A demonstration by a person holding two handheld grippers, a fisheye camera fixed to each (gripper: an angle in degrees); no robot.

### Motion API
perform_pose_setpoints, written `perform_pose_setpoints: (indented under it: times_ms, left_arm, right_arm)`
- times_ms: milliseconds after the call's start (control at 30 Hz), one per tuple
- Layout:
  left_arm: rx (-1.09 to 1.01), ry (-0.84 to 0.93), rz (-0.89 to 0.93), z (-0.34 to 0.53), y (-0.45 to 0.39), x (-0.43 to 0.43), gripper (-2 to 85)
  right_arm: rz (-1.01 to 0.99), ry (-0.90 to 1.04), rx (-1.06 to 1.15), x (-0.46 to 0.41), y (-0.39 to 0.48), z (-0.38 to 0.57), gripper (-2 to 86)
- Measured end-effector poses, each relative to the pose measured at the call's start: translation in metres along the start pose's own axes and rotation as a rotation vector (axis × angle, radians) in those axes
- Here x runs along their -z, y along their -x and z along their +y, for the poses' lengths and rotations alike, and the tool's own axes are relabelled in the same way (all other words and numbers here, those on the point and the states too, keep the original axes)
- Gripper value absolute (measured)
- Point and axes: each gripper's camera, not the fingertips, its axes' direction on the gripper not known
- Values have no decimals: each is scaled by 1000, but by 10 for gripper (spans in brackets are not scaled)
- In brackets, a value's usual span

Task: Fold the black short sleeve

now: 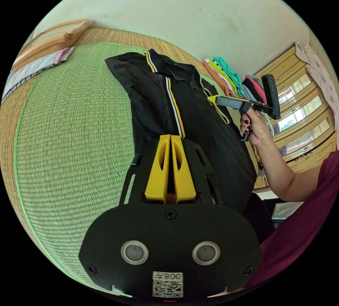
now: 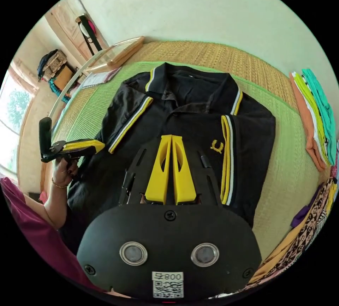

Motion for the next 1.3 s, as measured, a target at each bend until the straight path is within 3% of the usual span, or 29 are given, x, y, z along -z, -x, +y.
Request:
perform_pose_setpoints:
  times_ms: [233,300,533,800,1000,1300]
  left_arm:
    - [23,-7,2,21,6,4,0]
    - [25,-5,8,26,8,4,1]
    - [32,-35,37,52,13,9,1]
    - [30,-63,-132,81,5,15,1]
    - [-13,6,-257,95,-10,7,1]
    - [90,14,-4,170,-13,56,2]
  right_arm:
    - [13,41,148,-41,48,-60,1]
    - [62,122,136,-64,45,-68,1]
    - [-26,57,42,-27,22,-43,1]
    - [152,80,-208,79,-56,97,2]
    - [107,95,-416,147,-96,221,2]
    - [-47,-11,-595,228,-100,370,1]
